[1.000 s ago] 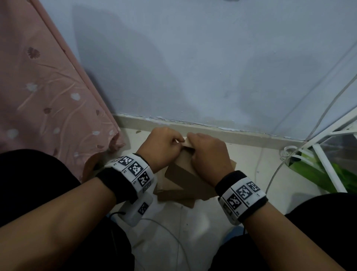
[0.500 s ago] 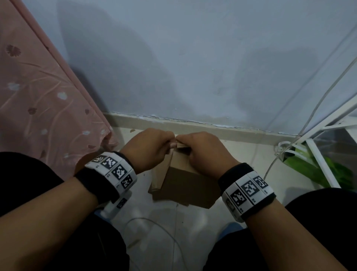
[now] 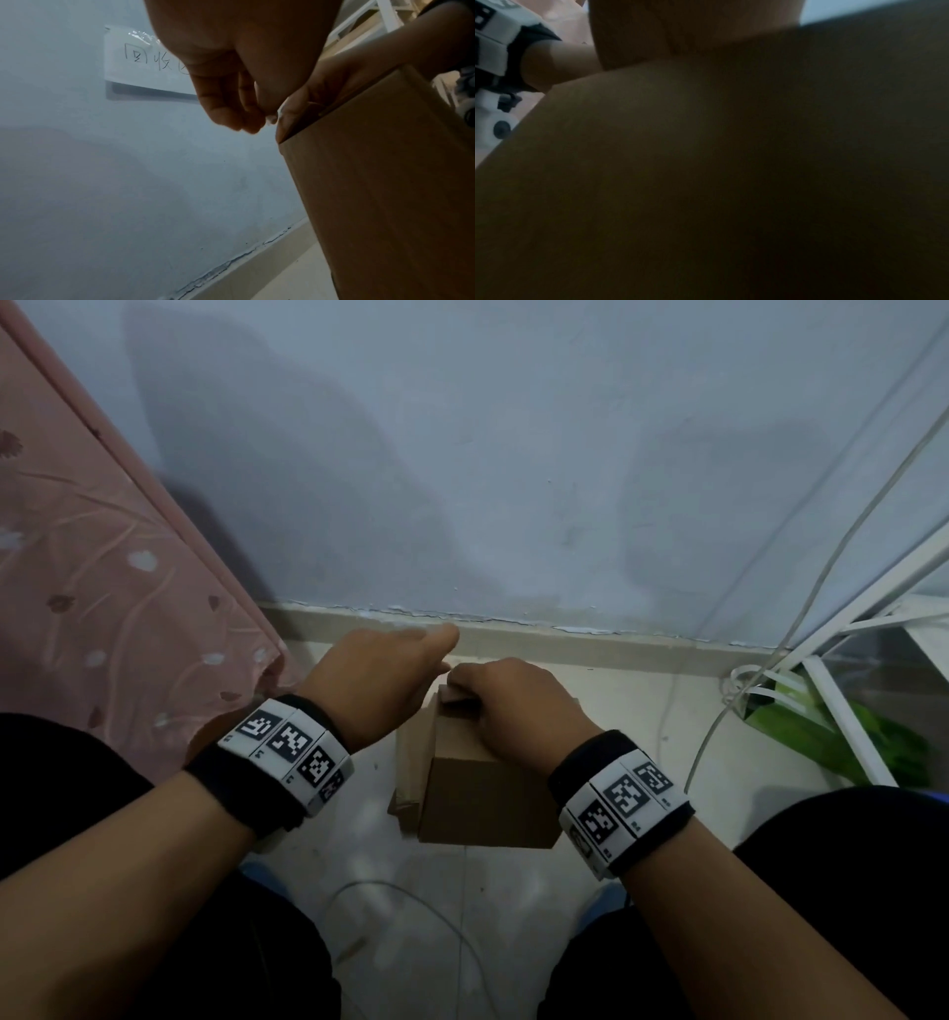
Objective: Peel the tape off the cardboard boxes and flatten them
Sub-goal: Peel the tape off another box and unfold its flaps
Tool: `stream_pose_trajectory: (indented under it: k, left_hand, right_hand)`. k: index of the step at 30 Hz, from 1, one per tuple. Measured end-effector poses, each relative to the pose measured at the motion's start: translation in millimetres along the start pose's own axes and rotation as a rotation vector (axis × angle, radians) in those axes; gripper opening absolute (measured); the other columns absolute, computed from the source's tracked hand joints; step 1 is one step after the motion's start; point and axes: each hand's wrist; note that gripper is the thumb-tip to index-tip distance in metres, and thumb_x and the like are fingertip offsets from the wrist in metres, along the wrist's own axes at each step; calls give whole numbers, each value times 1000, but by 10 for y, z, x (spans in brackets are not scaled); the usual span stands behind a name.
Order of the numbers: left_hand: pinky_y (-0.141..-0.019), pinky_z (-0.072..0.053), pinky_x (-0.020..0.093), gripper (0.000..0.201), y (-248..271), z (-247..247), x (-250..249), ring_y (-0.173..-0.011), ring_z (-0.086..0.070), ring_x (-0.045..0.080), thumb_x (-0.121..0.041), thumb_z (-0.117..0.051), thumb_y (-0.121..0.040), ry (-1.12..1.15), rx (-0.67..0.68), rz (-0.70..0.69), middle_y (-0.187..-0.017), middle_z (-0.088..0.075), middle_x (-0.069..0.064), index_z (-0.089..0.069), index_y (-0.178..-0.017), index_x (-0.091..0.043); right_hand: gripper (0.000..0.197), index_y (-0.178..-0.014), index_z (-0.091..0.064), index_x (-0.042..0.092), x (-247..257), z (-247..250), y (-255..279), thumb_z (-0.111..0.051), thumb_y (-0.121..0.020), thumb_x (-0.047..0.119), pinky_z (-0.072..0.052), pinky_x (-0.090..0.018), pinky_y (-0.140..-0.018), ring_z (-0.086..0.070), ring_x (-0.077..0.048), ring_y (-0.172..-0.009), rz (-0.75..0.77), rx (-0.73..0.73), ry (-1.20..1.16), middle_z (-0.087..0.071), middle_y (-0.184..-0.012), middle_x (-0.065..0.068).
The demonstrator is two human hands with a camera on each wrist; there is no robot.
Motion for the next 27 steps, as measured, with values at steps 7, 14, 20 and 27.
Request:
stream_pose_trajectory:
  k: [7,14,20,27]
  left_hand:
    - [-67,-42,35,20,4,-75,-253,-74,-50,14,-37,-54,-91,839,116,608,-79,-55,-5,-47,-82,-20]
    - [-63,-35,36,25,-8,-76,-303,-68,-45,14,-44,-43,-89,1020,20,740,-76,-48,-3,-44,-92,-19]
    - [-64,-37,18,22,2,-209,-202,-77,-46,9,-37,-40,-93,996,63,676,-80,-48,-9,-51,-83,-22]
    - [-92,-48,46,54,-3,-184,-218,-98,-61,22,-55,-50,-83,1278,140,621,-101,-63,10,-60,-102,-6]
  right_hand:
    - [26,-118,-64,14,21,-41,16,-49,-97,9,-36,-32,-76,-58,-28,-98,14,-106,5,-64,-105,-10]
    - [28,-104,-73,15,126,-168,-1,-54,-87,25,-44,-24,-80,-54,-16,-91,43,-374,-590,-71,-95,2]
    - [12,-82,-76,10,95,-119,-89,-70,-92,14,-50,-36,-83,-66,-23,-93,-52,-393,-489,-77,-94,-5]
    - [18,-78,-74,10,76,-95,-19,-65,-94,11,-44,-20,-64,-61,-13,-72,-175,-498,-616,-70,-74,-1]
Point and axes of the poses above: each hand's wrist, its own y-axis away from the middle knuckle, its own z-axis out of the back of the hand, x = y × z
